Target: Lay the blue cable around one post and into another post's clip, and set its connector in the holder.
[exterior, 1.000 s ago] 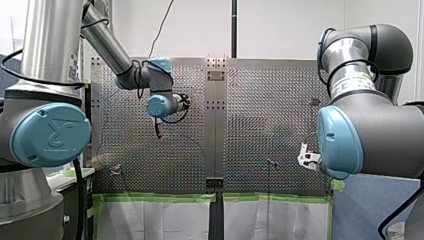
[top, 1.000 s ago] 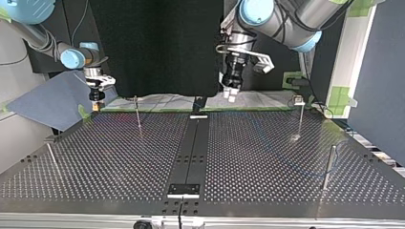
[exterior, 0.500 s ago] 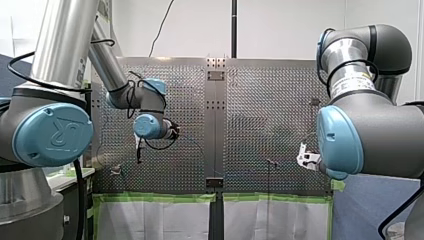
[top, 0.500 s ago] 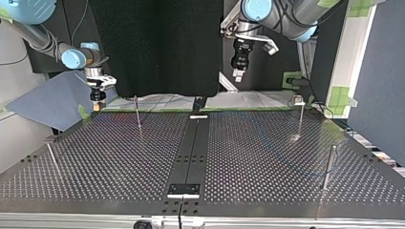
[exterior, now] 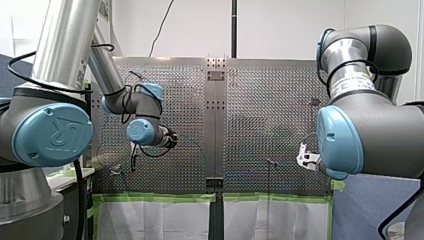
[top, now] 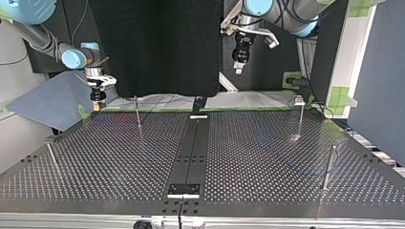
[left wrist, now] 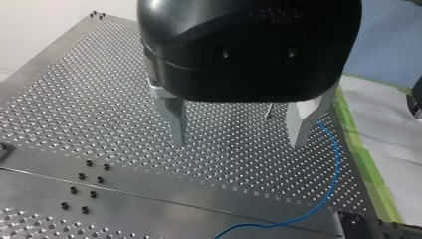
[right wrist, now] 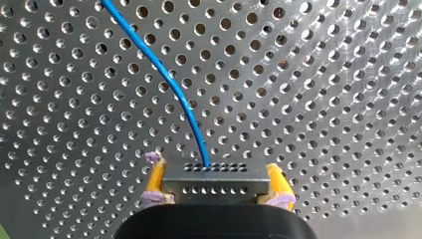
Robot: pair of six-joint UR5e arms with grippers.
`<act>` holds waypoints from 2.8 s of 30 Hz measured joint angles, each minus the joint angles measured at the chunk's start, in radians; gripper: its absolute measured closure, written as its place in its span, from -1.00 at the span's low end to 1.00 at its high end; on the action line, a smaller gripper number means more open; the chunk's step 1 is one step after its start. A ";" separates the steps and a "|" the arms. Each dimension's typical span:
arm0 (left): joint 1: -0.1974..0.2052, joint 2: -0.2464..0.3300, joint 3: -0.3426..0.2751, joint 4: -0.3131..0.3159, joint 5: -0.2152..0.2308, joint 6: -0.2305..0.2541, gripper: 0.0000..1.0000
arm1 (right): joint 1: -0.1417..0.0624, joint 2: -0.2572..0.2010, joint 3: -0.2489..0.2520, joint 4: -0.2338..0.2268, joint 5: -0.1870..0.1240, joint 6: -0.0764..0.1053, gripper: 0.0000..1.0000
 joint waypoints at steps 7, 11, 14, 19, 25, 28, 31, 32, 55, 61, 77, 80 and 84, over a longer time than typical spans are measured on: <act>0.000 0.001 0.010 0.027 0.000 -0.021 -1.00 | -0.006 -0.001 -0.002 0.001 0.004 -0.009 1.00; 0.000 0.001 0.012 0.032 -0.001 -0.026 -1.00 | -0.011 -0.004 -0.006 0.014 0.005 -0.038 1.00; 0.000 0.000 0.015 0.035 -0.003 -0.027 -1.00 | -0.011 -0.018 -0.007 0.034 0.007 -0.056 1.00; 0.001 0.000 0.015 0.035 -0.004 -0.028 -1.00 | -0.005 -0.054 -0.007 0.064 0.007 -0.063 1.00; 0.001 0.000 0.016 0.032 -0.005 -0.029 -1.00 | 0.007 -0.107 -0.007 0.086 0.006 -0.057 1.00; 0.000 0.000 0.016 0.031 -0.003 -0.029 -1.00 | 0.012 -0.137 -0.007 0.101 0.007 -0.054 1.00; 0.000 0.000 0.016 0.030 -0.002 -0.029 -1.00 | 0.018 -0.165 -0.007 0.118 0.006 -0.053 1.00; 0.000 0.000 0.016 0.030 -0.002 -0.029 -1.00 | 0.021 -0.175 -0.007 0.124 0.005 -0.054 1.00; 0.000 0.000 0.016 0.028 -0.003 -0.029 -1.00 | 0.076 -0.353 -0.007 0.232 0.036 -0.060 1.00; 0.002 0.000 0.016 0.028 -0.002 -0.029 -1.00 | 0.082 -0.370 -0.007 0.248 0.051 -0.061 1.00; 0.006 -0.001 0.016 0.028 -0.003 -0.029 -1.00 | 0.089 -0.437 -0.007 0.339 0.080 -0.035 1.00; 0.007 0.000 0.016 0.028 -0.003 -0.029 -1.00 | 0.087 -0.442 -0.007 0.363 0.089 -0.034 1.00; 0.008 0.000 0.016 0.028 -0.003 -0.029 -1.00 | 0.083 -0.457 -0.007 0.393 0.094 -0.031 1.00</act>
